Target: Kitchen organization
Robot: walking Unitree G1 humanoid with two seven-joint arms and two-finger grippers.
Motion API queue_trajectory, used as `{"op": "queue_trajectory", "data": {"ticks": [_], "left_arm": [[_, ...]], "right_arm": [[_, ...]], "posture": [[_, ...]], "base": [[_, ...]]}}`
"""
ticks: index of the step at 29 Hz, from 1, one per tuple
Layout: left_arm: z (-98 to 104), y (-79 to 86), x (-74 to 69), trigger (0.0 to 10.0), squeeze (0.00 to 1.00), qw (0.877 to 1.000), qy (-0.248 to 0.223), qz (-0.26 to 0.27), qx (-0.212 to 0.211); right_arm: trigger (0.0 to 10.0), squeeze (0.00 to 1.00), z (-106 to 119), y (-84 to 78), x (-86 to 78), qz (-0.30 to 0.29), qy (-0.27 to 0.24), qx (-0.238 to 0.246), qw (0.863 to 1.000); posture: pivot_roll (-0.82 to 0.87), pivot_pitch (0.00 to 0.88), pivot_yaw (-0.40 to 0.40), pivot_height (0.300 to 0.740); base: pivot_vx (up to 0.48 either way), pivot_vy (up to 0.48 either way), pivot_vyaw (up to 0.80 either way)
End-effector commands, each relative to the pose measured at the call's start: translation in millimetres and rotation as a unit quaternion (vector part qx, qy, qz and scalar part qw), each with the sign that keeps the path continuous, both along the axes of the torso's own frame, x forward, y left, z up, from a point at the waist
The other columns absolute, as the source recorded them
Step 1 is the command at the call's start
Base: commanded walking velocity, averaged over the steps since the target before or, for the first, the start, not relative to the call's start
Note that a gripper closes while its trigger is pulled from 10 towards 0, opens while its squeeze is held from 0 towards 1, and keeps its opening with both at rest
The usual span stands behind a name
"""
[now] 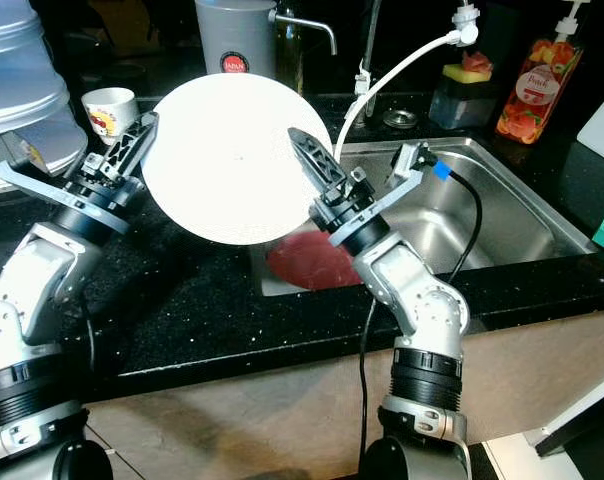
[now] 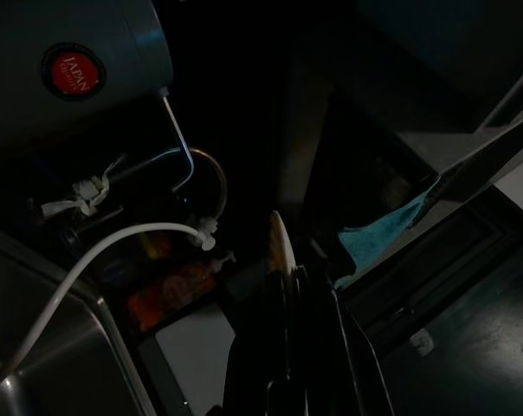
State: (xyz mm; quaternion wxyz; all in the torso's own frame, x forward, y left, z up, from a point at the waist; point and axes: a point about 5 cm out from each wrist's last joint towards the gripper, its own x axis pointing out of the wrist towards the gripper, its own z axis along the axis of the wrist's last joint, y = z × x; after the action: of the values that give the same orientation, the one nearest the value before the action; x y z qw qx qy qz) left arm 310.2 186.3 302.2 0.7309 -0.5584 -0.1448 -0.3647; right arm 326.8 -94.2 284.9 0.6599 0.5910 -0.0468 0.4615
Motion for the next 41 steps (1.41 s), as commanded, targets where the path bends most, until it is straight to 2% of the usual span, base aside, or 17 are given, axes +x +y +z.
{"op": "queue_trajectory", "data": {"ticks": [1,12,13,14,20,25,26,27,29,31,32,34,36,38,39,40,41], "left_arm": [[-10,-0.5,4.8,0.0,0.0,0.999,0.034,0.011,0.034],[-16,-4.7,10.0,0.0,0.01,0.995,0.056,0.022,0.078],[-16,-7.8,12.2,0.0,1.0,0.994,0.058,0.026,0.088],[-16,-8.6,13.0,10.0,1.0,0.994,0.06,0.027,0.089],[-16,-9.3,14.8,10.0,1.0,0.993,0.065,0.032,0.094],[-17,1.0,21.6,10.0,1.0,0.99,0.092,0.074,0.08],[-17,6.4,23.5,10.0,0.73,0.988,0.096,0.096,0.07],[-16,15.7,26.4,10.0,0.0,0.985,0.103,0.127,0.046],[-13,22.9,26.9,10.0,0.0,0.984,0.099,0.147,0.023],[-8,33.8,26.4,10.0,0.0,0.979,0.091,0.181,-0.006],[-8,33.8,26.4,10.0,0.0,0.979,0.091,0.181,-0.006],[-4,41.4,25.8,10.0,0.0,0.974,0.083,0.211,-0.004],[-2,41.9,25.4,10.0,0.0,0.969,0.075,0.233,0.034],[-3,35.9,26.3,10.0,0.0,0.964,0.068,0.242,0.091],[-3,35.9,26.3,10.0,0.0,0.964,0.068,0.242,0.091],[-5,24.4,28.2,10.0,0.0,0.946,0.053,0.256,0.191],[-5,24.4,28.2,10.0,0.0,0.946,0.053,0.256,0.191]], "right_arm": [[0.0,0.0,5,6.3,-7.7,0.023,-0.02,0.012,0.999],[0.0,0.0,4,6.9,-11.0,0.035,-0.026,0.013,0.999],[0.0,0.0,5,6.8,-11.1,0.035,-0.026,0.017,0.999],[0.0,0.0,5,6.5,-11.1,0.034,-0.026,0.02,0.999],[0.0,0.0,6,5.6,-11.0,0.033,-0.025,0.027,0.999],[0.0,0.0,7,-3.3,-7.4,0.016,-0.02,0.036,0.999],[0.0,0.0,8,-6.0,-6.2,0.01,-0.021,0.036,0.999],[0.0,0.0,8,-9.8,-4.3,0.0,-0.023,0.033,0.999],[0.0,0.0,9,-14.6,-1.0,-0.022,-0.026,0.019,0.999],[0.0,0.0,11,-29.3,8.2,-0.091,-0.033,-0.006,0.995],[0.0,0.0,11,-29.3,8.2,-0.091,-0.033,-0.006,0.995],[0.0,0.0,16,-46.7,17.1,-0.152,-0.04,-0.028,0.987],[0.0,0.0,19,-55.7,22.9,-0.198,-0.049,-0.069,0.977],[0.0,0.0,20,-62.6,30.7,-0.251,-0.042,-0.102,0.962],[0.0,0.0,20,-62.6,30.7,-0.251,-0.042,-0.102,0.962],[0.0,0.0,20,-64.6,35.8,-0.295,-0.049,-0.147,0.943],[0.0,0.0,20,-64.6,35.8,-0.295,-0.049,-0.147,0.943]], "posture": [[-0.01,0.103,-0.015,0.74],[0.0,0.102,-0.015,0.74],[0.0,0.101,-0.014,0.74],[-0.01,0.101,-0.013,0.74],[-0.01,0.1,-0.013,0.74],[0.0,0.099,-0.014,0.74],[0.0,0.099,-0.014,0.74],[0.0,0.099,-0.014,0.74],[0.0,0.099,-0.016,0.74],[0.0,0.098,-0.016,0.74],[0.0,0.098,-0.016,0.74],[0.0,0.098,-0.016,0.74],[0.0,0.098,-0.016,0.74],[0.0,0.089,-0.015,0.74],[0.0,0.089,-0.015,0.74],[0.0,0.086,-0.015,0.74],[0.0,0.086,-0.015,0.74]], "base": [[0.0,0.0,0.0],[0.0,0.0,0.0],[0.0,0.0,0.0],[0.0,0.0,0.0],[0.0,0.0,0.0],[0.0,0.0,0.0],[0.0,0.0,0.0],[0.0,0.0,0.0],[0.0,0.0,0.0],[0.0,0.0,0.0],[0.0,0.0,0.0],[0.0,0.0,0.0],[0.0,0.0,0.0],[0.0,0.0,0.0],[0.0,0.0,0.0],[0.0,0.0,0.0],[0.0,0.0,0.0]]}}
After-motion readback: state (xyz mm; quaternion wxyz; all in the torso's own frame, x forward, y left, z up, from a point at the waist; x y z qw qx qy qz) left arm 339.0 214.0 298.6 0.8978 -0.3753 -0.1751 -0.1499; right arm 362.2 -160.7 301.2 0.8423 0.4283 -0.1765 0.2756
